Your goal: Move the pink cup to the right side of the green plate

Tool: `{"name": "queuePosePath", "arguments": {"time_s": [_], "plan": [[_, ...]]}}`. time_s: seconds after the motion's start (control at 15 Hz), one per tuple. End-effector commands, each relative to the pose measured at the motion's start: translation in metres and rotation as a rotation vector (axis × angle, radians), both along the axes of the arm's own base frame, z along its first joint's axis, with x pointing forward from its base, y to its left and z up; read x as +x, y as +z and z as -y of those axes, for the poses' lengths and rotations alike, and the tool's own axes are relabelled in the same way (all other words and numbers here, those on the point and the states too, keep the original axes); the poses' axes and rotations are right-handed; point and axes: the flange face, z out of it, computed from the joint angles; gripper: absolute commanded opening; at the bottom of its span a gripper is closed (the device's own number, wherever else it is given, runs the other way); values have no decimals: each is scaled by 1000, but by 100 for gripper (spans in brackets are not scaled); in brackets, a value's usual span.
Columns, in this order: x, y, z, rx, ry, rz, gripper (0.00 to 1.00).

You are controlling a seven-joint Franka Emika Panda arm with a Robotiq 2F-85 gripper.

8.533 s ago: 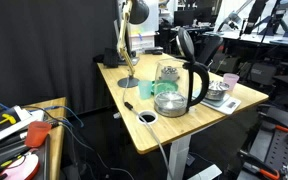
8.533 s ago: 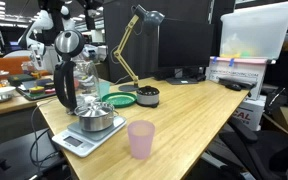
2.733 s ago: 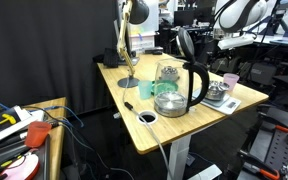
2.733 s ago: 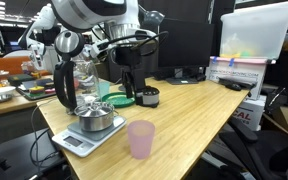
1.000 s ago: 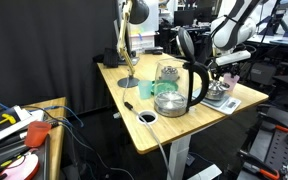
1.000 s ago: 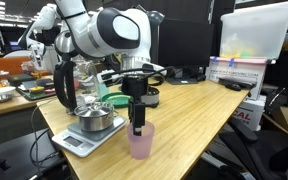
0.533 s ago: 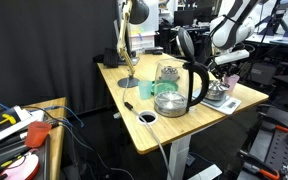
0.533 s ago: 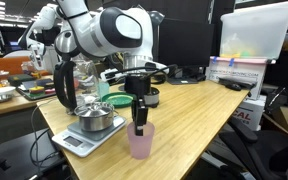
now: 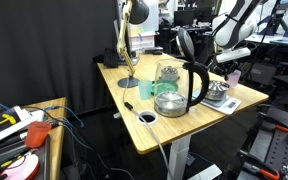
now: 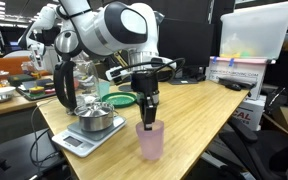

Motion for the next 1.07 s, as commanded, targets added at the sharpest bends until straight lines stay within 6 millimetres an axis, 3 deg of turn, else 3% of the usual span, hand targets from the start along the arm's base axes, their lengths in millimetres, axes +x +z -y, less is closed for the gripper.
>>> {"name": "queuePosePath", "arguments": {"time_s": [0.0, 0.2, 0.47, 1.0], "plan": [[12, 12, 2, -89, -27, 54, 1], [34, 29, -5, -174, -29, 127, 1], [68, 57, -39, -229, 26, 210, 1], [99, 123, -162, -200, 300, 361, 1]]}}
